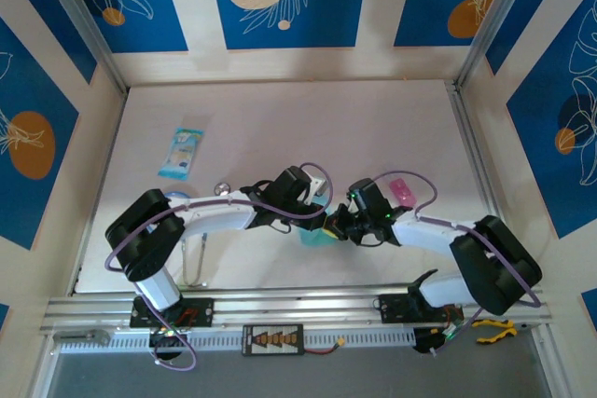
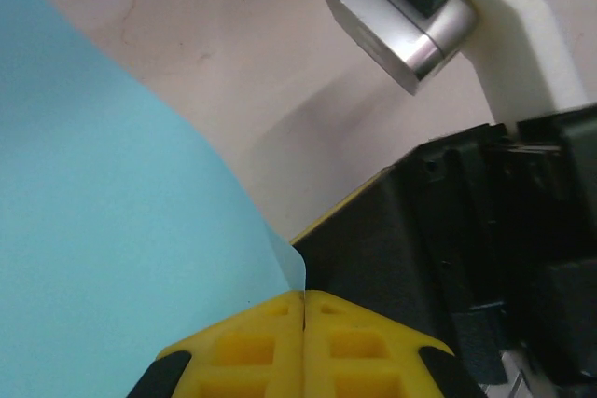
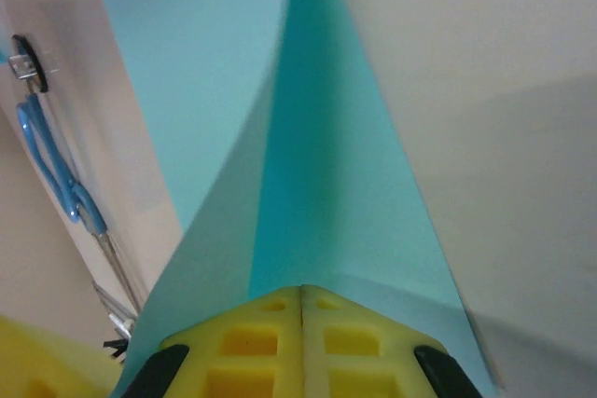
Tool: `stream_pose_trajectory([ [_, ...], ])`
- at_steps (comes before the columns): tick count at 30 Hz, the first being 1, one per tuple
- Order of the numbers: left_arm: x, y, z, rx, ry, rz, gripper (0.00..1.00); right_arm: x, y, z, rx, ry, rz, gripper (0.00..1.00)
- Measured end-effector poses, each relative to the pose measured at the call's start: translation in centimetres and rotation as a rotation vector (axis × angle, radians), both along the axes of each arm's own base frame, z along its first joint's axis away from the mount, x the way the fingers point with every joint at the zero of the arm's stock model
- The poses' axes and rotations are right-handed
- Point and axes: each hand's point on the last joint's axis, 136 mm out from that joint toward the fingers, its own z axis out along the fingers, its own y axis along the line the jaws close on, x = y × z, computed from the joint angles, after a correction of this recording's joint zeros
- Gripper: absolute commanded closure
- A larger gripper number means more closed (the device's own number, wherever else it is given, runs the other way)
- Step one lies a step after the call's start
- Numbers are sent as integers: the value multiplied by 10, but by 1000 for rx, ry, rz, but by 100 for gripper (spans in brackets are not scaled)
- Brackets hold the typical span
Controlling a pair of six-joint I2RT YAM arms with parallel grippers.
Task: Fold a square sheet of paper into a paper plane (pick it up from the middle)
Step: Fold the triangle a second time at the center of the table.
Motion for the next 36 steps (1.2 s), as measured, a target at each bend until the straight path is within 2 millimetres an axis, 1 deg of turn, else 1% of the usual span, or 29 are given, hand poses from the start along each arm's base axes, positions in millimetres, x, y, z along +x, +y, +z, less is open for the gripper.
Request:
stream_pose_trajectory([
  [5,1,1,-1,1,2,5,100,-6,-9,-18,-69,52,-7,99],
  [6,2,2,-2,2,5,9,100,-6,-10,-19,-73,51,-3,99],
  [14,16,22,-15,14,35,81,100,-4,-11,-19,-86,42,25,99],
  [24,14,26,-20,13,47,74,100,-1,-9,-18,-103,56,36,99],
  [30,17,37,-28,59,36,86,100,-4,-5,-19,-112,74,27,99],
  [36,21,47,-34,102,15,91,100,-8,2,-19,-113,101,-20,99],
])
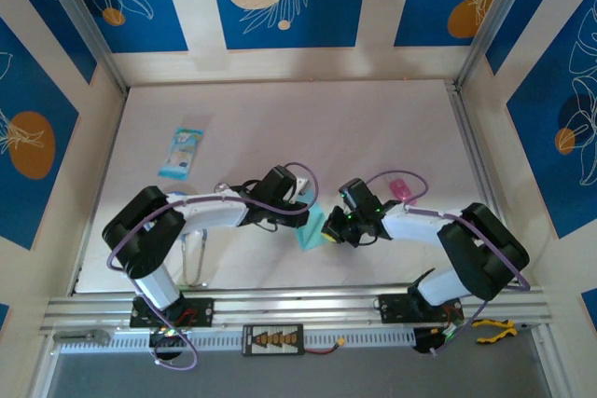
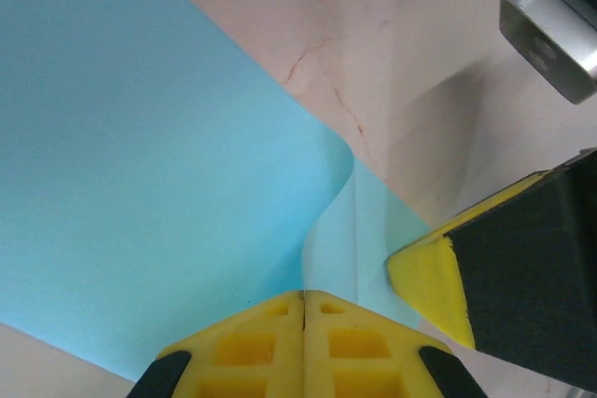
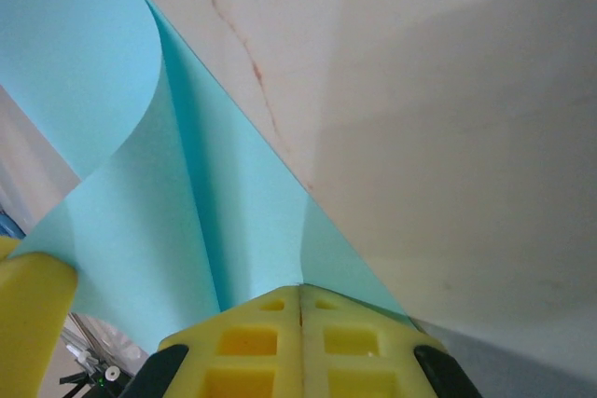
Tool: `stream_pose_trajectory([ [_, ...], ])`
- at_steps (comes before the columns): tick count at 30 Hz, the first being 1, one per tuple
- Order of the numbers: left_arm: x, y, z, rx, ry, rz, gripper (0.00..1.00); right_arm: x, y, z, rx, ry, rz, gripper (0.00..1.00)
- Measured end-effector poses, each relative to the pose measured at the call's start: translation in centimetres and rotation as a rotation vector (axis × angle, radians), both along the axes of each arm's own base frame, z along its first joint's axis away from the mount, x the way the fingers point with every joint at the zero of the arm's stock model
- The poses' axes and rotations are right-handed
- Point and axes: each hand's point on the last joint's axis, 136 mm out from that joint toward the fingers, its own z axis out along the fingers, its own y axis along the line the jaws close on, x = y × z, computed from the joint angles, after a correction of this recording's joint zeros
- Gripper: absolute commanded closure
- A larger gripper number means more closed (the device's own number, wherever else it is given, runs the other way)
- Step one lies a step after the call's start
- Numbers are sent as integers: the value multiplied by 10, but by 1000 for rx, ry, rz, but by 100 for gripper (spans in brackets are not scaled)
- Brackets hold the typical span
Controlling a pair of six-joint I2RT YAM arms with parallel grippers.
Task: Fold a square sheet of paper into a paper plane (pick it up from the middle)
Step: Fold the triangle a second time at the center of the table.
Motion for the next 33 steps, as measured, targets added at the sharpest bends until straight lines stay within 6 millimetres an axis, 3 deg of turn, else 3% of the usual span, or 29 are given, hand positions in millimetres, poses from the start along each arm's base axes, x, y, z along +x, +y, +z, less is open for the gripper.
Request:
stream_pose_trajectory([
  [16,3,12,-8,73,-32,-8,100,-12,0,1,-14,38,-141,100],
  [33,5,14,-15,100,-48,-26,99,-12,-1,0,-16,42,-148,100],
])
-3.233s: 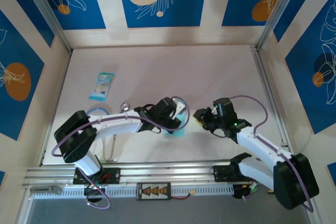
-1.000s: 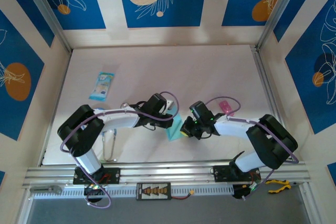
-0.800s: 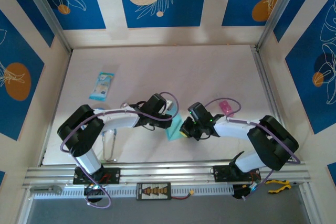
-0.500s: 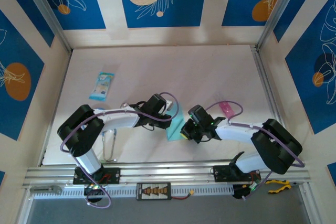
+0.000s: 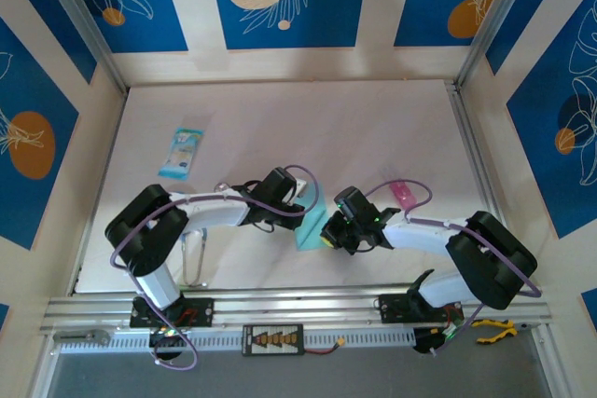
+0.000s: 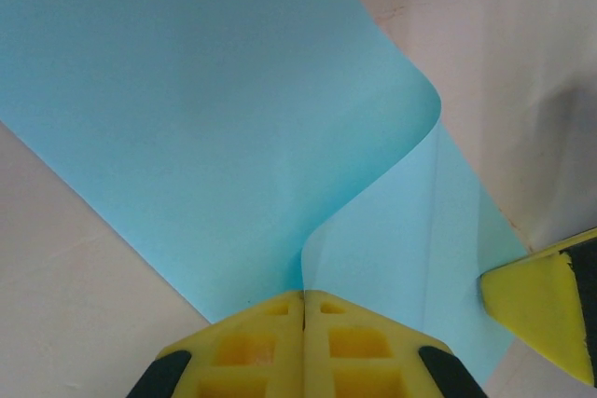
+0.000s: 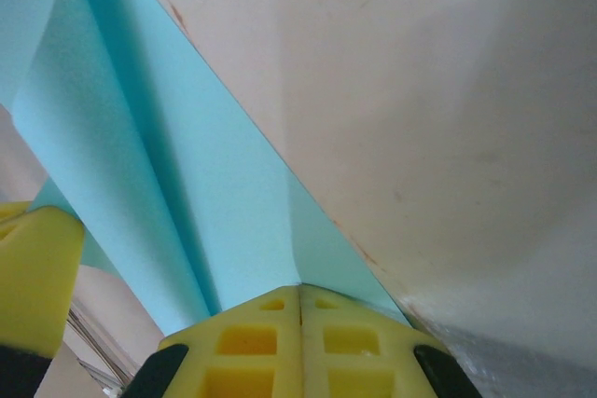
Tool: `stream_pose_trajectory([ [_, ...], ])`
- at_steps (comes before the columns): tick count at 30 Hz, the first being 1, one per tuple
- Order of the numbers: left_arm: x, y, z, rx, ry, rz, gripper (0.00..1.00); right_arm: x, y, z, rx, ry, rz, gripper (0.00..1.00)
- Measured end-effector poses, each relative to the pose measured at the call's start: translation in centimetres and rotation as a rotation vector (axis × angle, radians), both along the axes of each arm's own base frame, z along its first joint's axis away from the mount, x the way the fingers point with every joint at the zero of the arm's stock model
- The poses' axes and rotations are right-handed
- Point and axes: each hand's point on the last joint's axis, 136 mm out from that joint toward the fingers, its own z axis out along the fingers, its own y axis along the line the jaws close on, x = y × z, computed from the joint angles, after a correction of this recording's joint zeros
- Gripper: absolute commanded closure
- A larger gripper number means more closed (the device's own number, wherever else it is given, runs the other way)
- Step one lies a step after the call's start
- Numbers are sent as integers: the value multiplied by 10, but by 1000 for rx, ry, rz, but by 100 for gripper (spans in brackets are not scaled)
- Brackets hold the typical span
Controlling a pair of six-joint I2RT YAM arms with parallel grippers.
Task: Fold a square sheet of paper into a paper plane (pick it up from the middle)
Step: Fold the triangle a second time at the center of the table.
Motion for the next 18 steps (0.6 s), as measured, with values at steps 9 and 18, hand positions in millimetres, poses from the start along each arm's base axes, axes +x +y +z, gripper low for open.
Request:
stream_pose_trajectory([
  [9,2,-1,-3,13,-11,-13,98,0,0,0,-1,-1,3,100],
  [18,3,-1,-4,18,-12,-11,98,0,1,0,1,5,6,100],
])
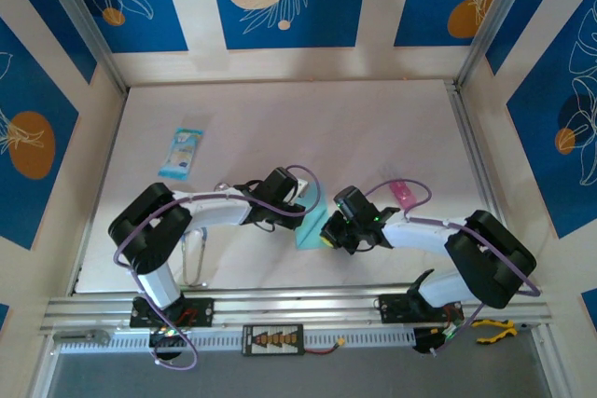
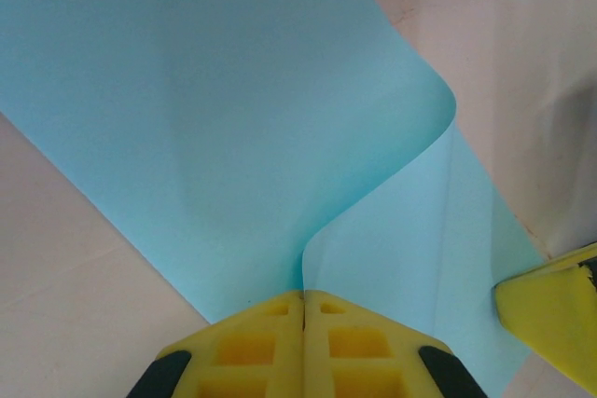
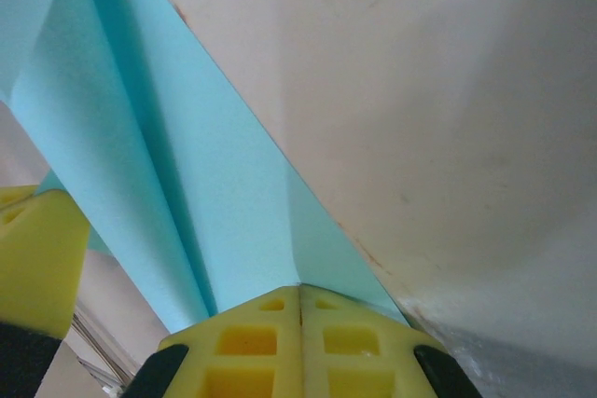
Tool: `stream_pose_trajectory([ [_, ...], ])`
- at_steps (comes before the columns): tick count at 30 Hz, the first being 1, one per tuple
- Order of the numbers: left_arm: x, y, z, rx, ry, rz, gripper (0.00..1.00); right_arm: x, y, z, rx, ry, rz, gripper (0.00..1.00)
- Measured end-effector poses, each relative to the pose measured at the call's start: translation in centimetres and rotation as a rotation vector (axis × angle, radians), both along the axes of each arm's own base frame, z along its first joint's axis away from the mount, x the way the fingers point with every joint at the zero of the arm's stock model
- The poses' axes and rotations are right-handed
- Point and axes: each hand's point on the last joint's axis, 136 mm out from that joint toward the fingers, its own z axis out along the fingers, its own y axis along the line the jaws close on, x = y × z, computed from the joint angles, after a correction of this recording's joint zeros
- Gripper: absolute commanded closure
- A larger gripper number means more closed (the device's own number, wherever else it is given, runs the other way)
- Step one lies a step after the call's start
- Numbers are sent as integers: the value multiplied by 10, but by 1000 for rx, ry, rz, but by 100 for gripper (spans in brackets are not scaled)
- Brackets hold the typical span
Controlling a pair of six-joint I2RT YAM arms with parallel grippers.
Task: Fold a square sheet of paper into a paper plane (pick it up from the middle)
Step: Fold the triangle a second time at the center of the table.
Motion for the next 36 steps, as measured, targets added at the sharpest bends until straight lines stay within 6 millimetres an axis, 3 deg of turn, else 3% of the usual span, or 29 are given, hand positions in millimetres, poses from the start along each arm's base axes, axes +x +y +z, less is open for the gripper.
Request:
stream_pose_trajectory([
  [29,5,0,-9,33,-12,-10,98,0,0,0,0,-2,11,99],
  [36,5,0,-9,33,-12,-10,98,5,-6,4,0,-33,24,87],
])
